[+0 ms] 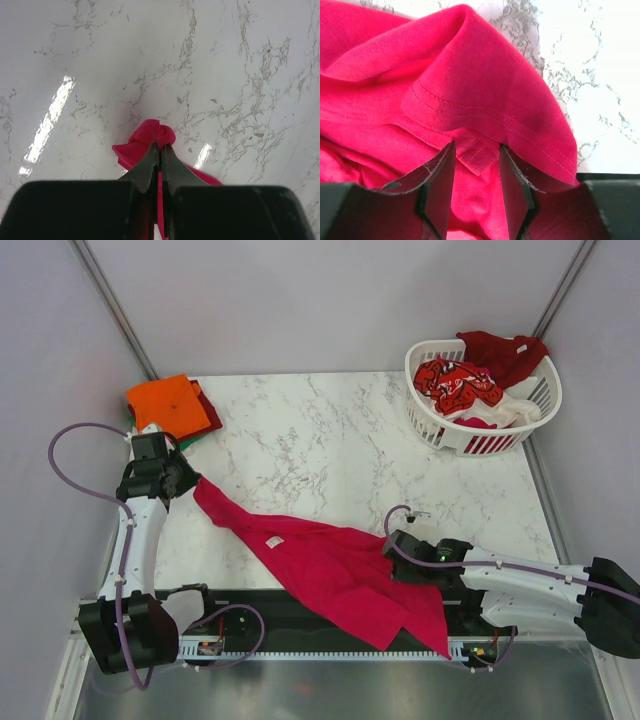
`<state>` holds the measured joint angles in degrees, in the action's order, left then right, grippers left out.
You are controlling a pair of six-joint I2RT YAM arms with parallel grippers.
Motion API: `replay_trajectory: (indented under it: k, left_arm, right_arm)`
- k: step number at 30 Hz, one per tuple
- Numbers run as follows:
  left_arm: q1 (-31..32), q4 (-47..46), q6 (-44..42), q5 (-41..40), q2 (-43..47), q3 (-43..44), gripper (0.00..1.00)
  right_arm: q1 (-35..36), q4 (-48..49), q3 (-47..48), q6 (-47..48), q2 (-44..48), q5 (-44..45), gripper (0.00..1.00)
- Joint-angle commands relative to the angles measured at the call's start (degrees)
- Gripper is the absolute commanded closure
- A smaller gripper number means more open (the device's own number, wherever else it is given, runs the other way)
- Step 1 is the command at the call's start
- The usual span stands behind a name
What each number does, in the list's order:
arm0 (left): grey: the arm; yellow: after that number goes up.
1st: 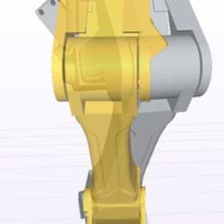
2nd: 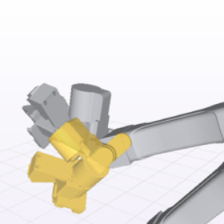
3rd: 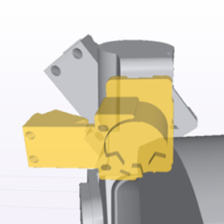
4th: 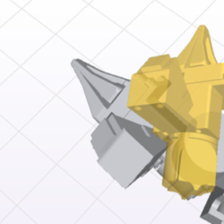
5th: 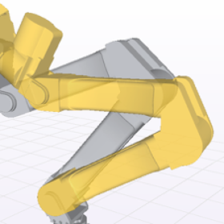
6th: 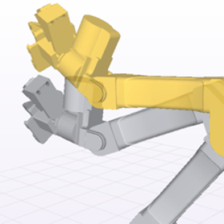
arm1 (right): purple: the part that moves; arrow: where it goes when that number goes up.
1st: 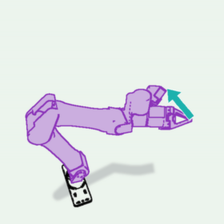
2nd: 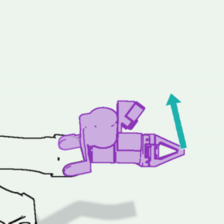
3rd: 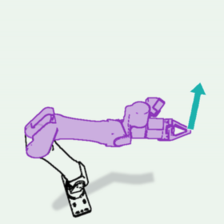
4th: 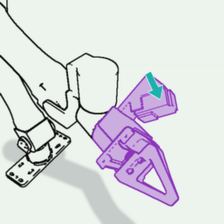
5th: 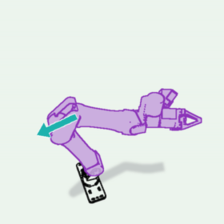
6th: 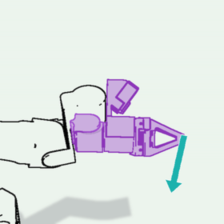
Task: Fold and stack the t-shirts
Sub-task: Flatten the tshirt out
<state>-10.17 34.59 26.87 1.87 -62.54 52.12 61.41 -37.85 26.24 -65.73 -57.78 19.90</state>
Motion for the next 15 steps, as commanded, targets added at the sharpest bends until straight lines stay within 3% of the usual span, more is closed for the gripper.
replay_trajectory:
  k: [1, 7, 15]
  left_arm:
    - [-0.2, -1.5, -2.4, 1.1, 0.1, 0.0, 0.98]
    - [-0.1, -1.5, -2.4, 1.2, 0.1, 0.0, 0.98]
    - [-0.1, -1.5, -2.4, 1.3, 0.1, 0.0, 0.98]
  right_arm:
    - [0.4, 1.3, 2.5, 1.1, -0.8, 2.2, 0.52]
    - [0.4, 2.9, 2.6, 1.7, -2.2, 1.5, 0.53]
    - [0.6, 3.1, 2.3, 1.8, -1.7, 1.3, 0.73]
